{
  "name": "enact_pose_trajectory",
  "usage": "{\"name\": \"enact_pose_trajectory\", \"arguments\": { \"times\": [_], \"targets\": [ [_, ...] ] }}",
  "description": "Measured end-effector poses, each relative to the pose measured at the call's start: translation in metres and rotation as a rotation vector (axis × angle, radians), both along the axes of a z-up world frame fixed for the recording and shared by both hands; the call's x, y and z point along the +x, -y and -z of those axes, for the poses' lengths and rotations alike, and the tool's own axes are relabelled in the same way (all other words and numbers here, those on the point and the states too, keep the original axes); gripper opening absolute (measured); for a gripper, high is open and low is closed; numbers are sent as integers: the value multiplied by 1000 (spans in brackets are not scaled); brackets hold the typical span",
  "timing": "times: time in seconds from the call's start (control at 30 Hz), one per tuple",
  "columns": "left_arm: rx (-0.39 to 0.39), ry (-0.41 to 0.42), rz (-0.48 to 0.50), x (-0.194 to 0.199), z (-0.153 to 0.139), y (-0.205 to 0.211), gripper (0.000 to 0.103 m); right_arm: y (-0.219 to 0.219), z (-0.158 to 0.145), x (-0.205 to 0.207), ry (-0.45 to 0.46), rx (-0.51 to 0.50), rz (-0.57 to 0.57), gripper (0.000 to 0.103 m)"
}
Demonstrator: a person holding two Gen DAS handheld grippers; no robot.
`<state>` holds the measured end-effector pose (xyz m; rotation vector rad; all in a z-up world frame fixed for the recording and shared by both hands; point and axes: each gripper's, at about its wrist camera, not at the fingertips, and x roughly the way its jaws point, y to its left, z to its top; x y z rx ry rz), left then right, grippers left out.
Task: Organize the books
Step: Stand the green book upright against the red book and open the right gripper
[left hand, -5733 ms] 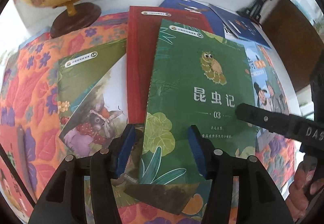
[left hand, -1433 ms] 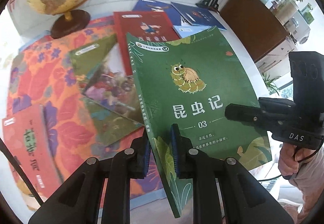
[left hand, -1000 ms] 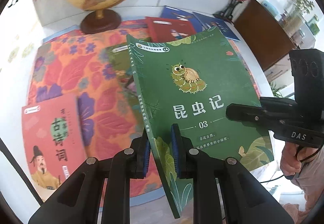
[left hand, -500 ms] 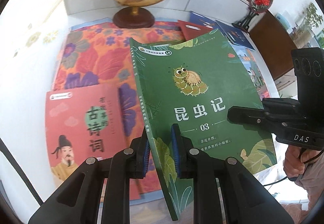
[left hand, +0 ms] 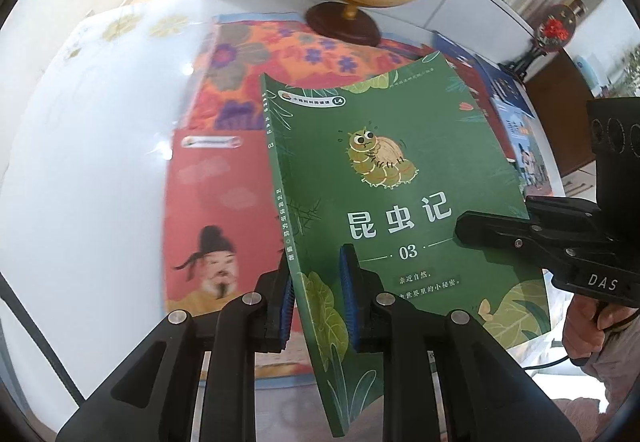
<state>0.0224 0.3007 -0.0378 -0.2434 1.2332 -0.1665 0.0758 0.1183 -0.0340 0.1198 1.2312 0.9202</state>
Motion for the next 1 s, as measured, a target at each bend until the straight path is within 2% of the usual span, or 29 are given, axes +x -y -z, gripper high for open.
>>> {"name": "enact_pose_trajectory", "arguments": {
  "times": [0.37, 0.5, 0.67, 0.83, 1.0],
  "targets": [
    [-8, -59, -52, -7, 28, -53, 18, -53, 20, -9, -35, -27, -25, 12],
    [8, -61, -46, -9, 36, -60, 19, -57, 29, -9, -71, -25, -10, 12],
    [-18, -103, -49, -10, 49, -67, 20, -56, 45, -13, -123, -23, 22, 13],
    [38, -159, -56, -14, 65, -71, 21, -58, 62, -17, -173, -43, 50, 13],
    [2, -151, -87, -16, 66, -80, 20, -52, 69, -12, -218, -24, 104, 13]
  ]
}}
